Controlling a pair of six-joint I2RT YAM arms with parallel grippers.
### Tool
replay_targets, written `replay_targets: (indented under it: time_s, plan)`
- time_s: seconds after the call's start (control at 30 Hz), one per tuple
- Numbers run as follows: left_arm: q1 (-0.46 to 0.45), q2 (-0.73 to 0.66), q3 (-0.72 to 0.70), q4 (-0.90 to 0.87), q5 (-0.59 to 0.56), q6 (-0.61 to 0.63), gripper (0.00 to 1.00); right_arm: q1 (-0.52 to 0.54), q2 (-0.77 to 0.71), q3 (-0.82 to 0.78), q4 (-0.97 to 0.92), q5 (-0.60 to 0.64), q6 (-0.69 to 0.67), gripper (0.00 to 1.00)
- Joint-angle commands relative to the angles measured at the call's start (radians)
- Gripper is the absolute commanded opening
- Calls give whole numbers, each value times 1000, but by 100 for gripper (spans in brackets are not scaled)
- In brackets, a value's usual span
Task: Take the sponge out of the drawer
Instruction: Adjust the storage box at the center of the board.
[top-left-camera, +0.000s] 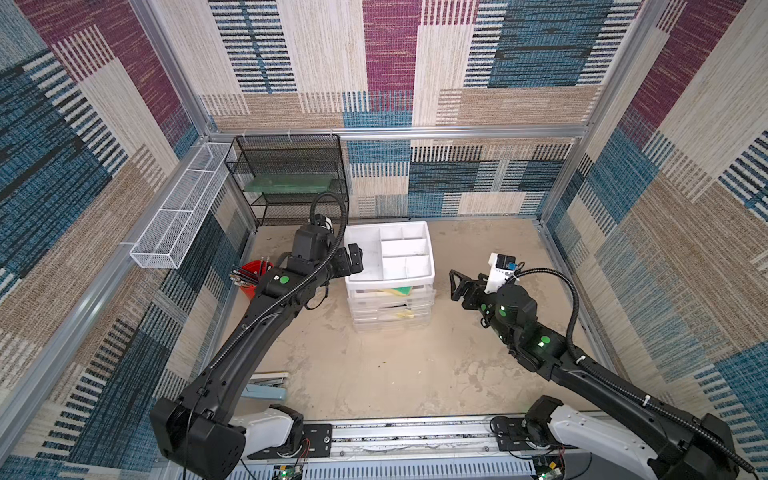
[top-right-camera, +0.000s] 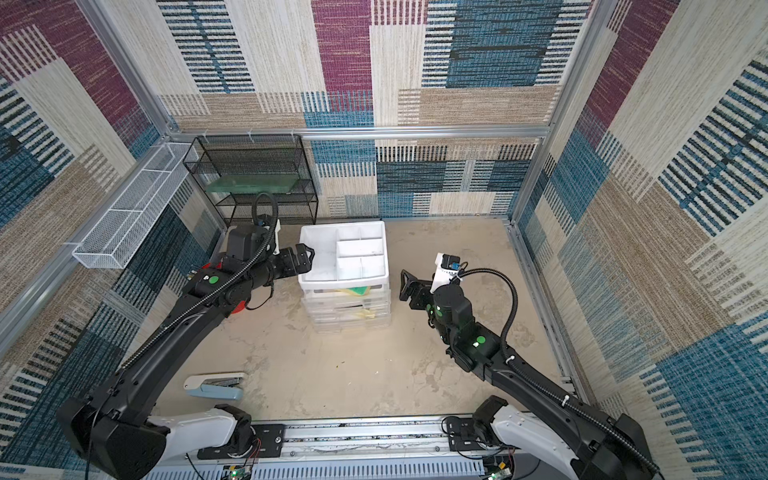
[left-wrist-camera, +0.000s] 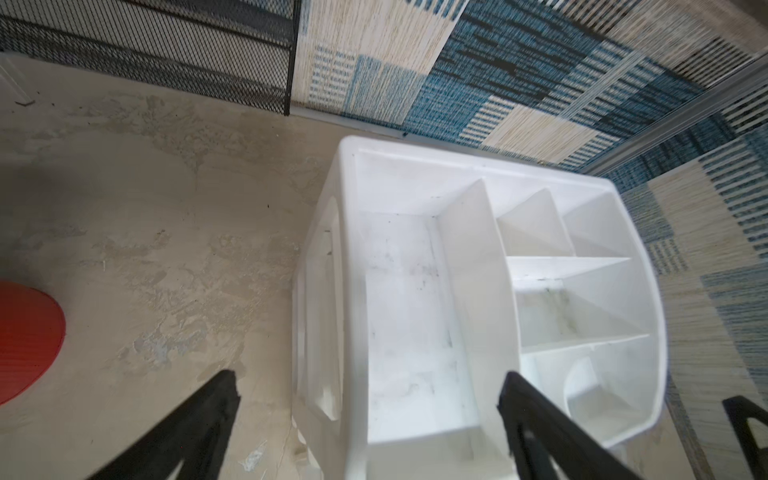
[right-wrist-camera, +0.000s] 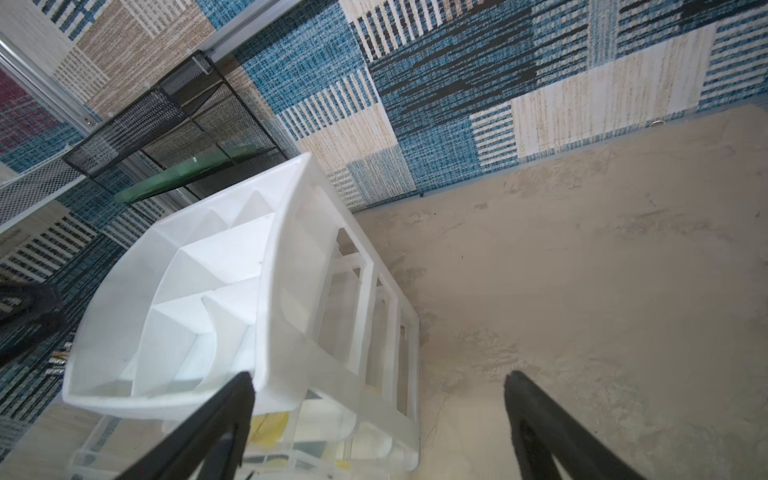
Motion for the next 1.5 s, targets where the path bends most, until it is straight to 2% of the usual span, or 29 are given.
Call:
replay_targets:
  time_s: [0.0,0.1,0.2,0.33,0.4,0.5,0.53,0.6,0.7,0.87,0.93,1.1,1.2,1.33,1.47]
  plan:
    - [22,24,51,42,40,58,100,14,-11,-12,-8,-40,-24,95]
    - [72,149,194,-2,213,51,100,28,2,0,-10,-41,-35,95]
    - [73,269,346,-67,322,38,100,30,19,18,-13,-57,-62,95]
    - [73,400,564,-244,359,41,100,30,72,59,-21,-76,-95,95]
    - [73,430,610,-287,360,80,100,32,107,83,-31,-104,-97,95]
    - [73,428,578,-298,372,163,100,48,129,82,-21,-122,-99,95]
    - [81,422,552,-276,369,152,100,55,132,81,-20,-118,-100,95]
    - [113,404,502,-183,431,124,100,60,136,76,-19,-115,-98,95]
    - [124,379,427,-59,441,163,100,69,138,79,-34,-96,-94,95]
    - [149,439,502,-99,469,224,100,74,151,82,-51,-70,-91,95]
    - [171,447,492,-74,516,213,100,74,163,79,-36,-80,-91,95]
    - [174,463,462,-66,507,248,100,74,226,100,-23,-77,-113,95]
    - [174,489,446,-58,551,258,100,74,260,117,-20,-74,-123,95]
    - [174,527,466,-101,588,279,97,66,289,129,4,-88,-125,95]
    - [172,508,440,-121,613,297,96,41,341,153,25,-120,-134,95]
